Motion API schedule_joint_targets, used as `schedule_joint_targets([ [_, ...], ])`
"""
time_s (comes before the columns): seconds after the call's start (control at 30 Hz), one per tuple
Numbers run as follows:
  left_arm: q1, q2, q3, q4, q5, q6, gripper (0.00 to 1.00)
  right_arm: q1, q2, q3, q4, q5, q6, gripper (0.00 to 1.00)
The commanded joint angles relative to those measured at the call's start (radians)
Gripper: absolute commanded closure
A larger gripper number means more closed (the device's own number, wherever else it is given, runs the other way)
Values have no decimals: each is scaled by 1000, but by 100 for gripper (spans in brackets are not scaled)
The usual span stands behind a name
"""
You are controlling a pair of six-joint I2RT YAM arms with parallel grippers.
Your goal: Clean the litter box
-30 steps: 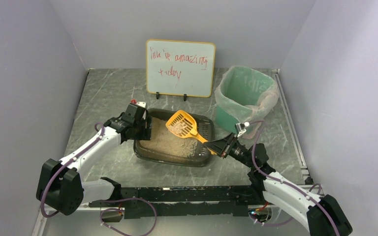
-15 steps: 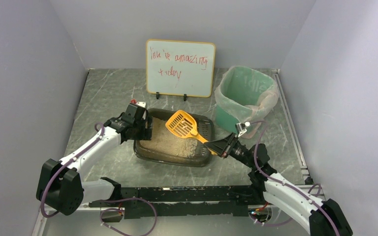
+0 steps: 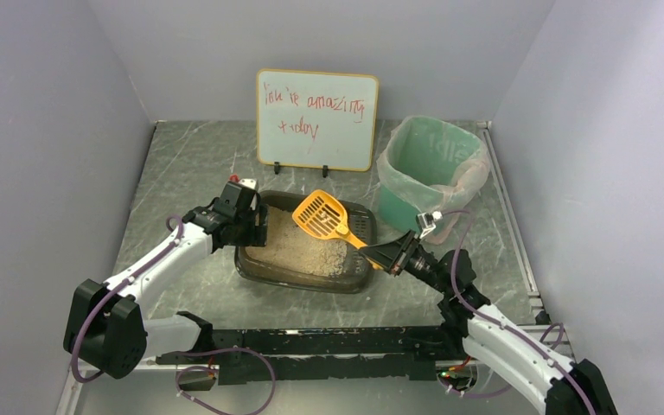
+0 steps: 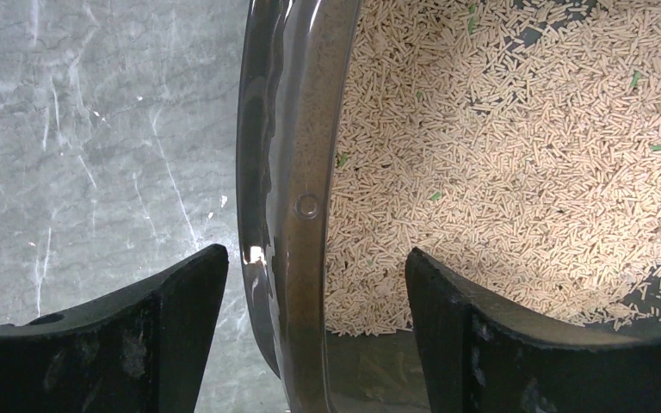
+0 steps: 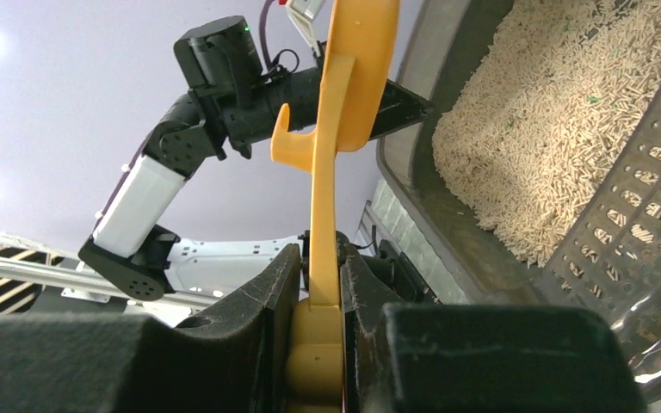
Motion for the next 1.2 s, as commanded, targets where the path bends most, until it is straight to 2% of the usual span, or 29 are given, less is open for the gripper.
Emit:
schedule_joint_targets([
  [0.0, -4, -20, 33, -2, -8, -9, 19, -3, -77, 112, -127, 17, -65, 100],
  [0.17, -3, -18, 34, -3, -6, -9, 19, -3, -139, 267, -370, 60, -150, 100],
  [0.43, -4, -29, 31, 0, 3, -9, 19, -3, -193, 596, -800, 277, -309, 100],
  [0.77, -7, -55, 23, 3, 9, -12, 19, -3, -189, 864, -1112, 569, -388, 100],
  [0.93, -9, -59, 23, 3, 11, -12, 19, -3, -163, 988, -1257, 731, -493, 100],
  [1.17, -9, -66, 23, 4, 19, -10, 19, -2, -56, 1106, -1389, 861, -677, 100],
])
